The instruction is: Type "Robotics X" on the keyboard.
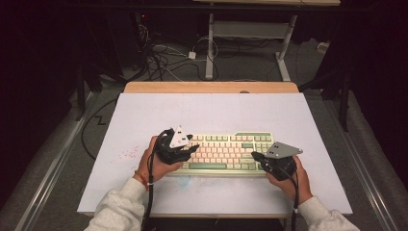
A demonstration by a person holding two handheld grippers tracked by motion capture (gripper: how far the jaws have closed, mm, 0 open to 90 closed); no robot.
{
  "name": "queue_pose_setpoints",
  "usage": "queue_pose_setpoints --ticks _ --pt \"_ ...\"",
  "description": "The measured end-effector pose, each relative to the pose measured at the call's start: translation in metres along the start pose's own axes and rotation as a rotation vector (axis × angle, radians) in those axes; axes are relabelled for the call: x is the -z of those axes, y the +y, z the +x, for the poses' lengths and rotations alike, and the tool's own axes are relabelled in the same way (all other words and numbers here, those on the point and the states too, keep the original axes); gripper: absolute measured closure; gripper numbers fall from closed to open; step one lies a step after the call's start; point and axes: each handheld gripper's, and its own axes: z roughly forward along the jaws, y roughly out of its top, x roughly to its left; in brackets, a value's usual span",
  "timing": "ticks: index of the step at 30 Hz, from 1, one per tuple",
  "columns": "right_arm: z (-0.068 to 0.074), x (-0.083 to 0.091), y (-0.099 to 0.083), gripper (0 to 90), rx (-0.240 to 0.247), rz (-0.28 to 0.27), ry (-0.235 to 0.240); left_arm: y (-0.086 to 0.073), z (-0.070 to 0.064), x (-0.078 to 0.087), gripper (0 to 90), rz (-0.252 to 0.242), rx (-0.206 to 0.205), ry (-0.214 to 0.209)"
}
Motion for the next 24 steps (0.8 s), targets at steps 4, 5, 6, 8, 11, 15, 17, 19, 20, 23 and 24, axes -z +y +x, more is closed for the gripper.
queue_pose_setpoints --ticks 4,5,6,8,11,15,17,19,20,23,24 --pt "-0.003 0.005 0.001 90.0 -0.013 -0.014 -0.004 -0.009 -0.002 0.007 33.5 -0.013 -0.011 0.029" --pt "-0.003 0.005 0.001 90.0 -0.013 -0.014 -0.004 -0.011 -0.002 0.008 33.5 -0.014 -0.006 0.037" --pt "-0.003 0.006 0.002 90.0 -0.009 -0.015 -0.004 -0.014 -0.001 0.009 29.8 -0.019 0.003 0.029" --pt "-0.003 0.006 0.003 90.0 -0.010 -0.017 -0.005 -0.020 -0.002 0.012 23.7 -0.026 0.006 0.046" --pt "-0.004 0.006 0.004 90.0 -0.008 -0.021 -0.003 -0.029 -0.004 0.016 21.5 -0.031 0.005 0.071" --pt "-0.002 0.005 0.008 90.0 -0.007 -0.027 0.003 -0.040 -0.006 0.024 20.3 -0.032 0.017 0.084" --pt "0.000 0.002 0.012 90.0 -0.001 -0.029 0.014 -0.045 -0.008 0.027 19.5 -0.026 0.027 0.082" --pt "0.001 0.000 0.013 90.0 0.003 -0.026 0.017 -0.050 -0.008 0.030 18.9 -0.021 0.028 0.090" --pt "0.002 -0.001 0.014 90.0 0.006 -0.024 0.021 -0.053 -0.008 0.031 18.9 -0.019 0.032 0.093" --pt "0.005 -0.008 0.018 90.0 0.018 -0.018 0.032 -0.062 -0.009 0.036 18.5 -0.011 0.034 0.106" --pt "0.006 -0.010 0.020 90.0 0.020 -0.015 0.035 -0.064 -0.009 0.038 18.5 -0.007 0.036 0.106"
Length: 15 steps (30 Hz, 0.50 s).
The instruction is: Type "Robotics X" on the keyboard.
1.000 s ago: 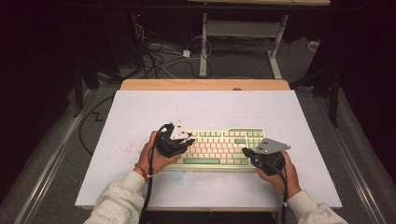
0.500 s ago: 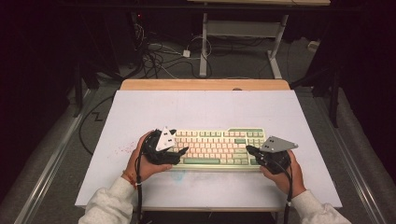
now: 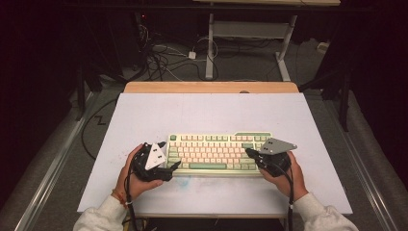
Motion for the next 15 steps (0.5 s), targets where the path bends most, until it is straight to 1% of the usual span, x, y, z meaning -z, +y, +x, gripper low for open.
queue_pose_setpoints --ticks 2,3,4,8,11,13,14,15 --pt "0.002 -0.005 0.004 90.0 0.009 0.002 0.005 -0.006 0.001 0.003 18.3 0.005 0.009 0.001" --pt "0.004 -0.010 0.008 90.0 0.015 0.007 0.012 -0.009 0.001 0.004 18.3 0.012 0.014 0.000" --pt "0.004 -0.010 0.008 90.0 0.015 0.007 0.012 -0.012 0.001 0.006 18.3 0.018 0.013 0.002" --pt "0.009 -0.024 0.015 90.0 0.018 0.023 0.027 -0.022 0.000 0.009 17.5 0.044 0.018 0.001" --pt "0.013 -0.035 0.021 90.0 0.026 0.033 0.039 -0.026 -0.001 0.011 17.5 0.047 0.027 -0.003" --pt "0.017 -0.045 0.027 90.0 0.024 0.044 0.043 -0.028 -0.001 0.012 17.4 0.052 0.022 -0.001" --pt "0.017 -0.045 0.027 90.0 0.024 0.044 0.043 -0.028 -0.001 0.012 17.4 0.050 0.025 -0.007" --pt "0.018 -0.049 0.029 90.0 0.027 0.046 0.045 -0.029 0.000 0.012 17.4 0.054 0.026 -0.006"
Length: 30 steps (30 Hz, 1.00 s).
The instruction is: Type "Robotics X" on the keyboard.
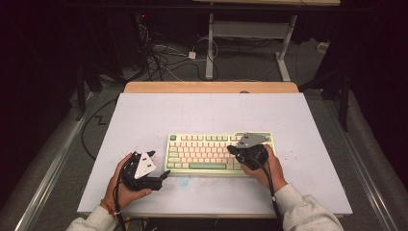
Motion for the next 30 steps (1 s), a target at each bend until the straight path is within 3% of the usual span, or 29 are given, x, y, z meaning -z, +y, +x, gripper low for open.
queue_pose_setpoints --ticks 7,17,21,30 --pt "0.003 -0.022 0.005 90.0 0.002 0.052 0.001 0.000 0.000 -0.001 17.3 0.010 -0.005 -0.003" --pt "0.001 -0.029 0.006 90.0 0.005 0.071 -0.018 0.000 0.000 -0.005 17.4 0.036 -0.011 0.006" --pt "0.001 -0.029 0.008 90.0 0.021 0.113 -0.021 -0.001 0.000 -0.006 17.3 0.039 -0.008 -0.001" --pt "0.004 -0.012 0.010 90.0 0.006 0.015 -0.001 -0.001 -0.001 -0.006 17.3 0.040 -0.007 0.001"
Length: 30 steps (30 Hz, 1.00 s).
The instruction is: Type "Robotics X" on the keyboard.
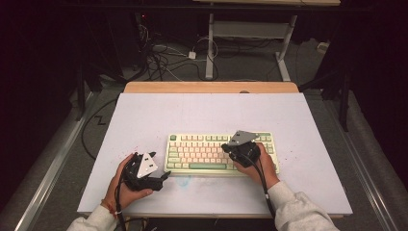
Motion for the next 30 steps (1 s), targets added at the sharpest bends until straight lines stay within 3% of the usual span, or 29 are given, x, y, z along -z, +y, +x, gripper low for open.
queue_pose_setpoints --ticks 8,20,24,29,30 --pt "-0.002 0.027 0.001 90.0 -0.011 -0.090 -0.013 -0.001 0.000 0.001 18.2 -0.011 0.016 -0.013" --pt "-0.002 0.054 -0.004 89.1 -0.012 -0.144 -0.017 0.001 0.000 0.001 19.2 -0.011 0.015 -0.016" --pt "-0.003 0.060 -0.006 82.8 -0.019 -0.156 -0.026 0.002 0.001 0.003 24.4 -0.024 0.022 -0.012" --pt "-0.003 0.069 -0.012 60.1 -0.025 -0.182 -0.045 0.003 0.003 0.006 34.4 -0.032 0.034 -0.031" --pt "-0.003 0.072 -0.014 54.9 -0.037 -0.195 -0.060 0.003 0.004 0.007 41.0 -0.035 0.038 -0.039"
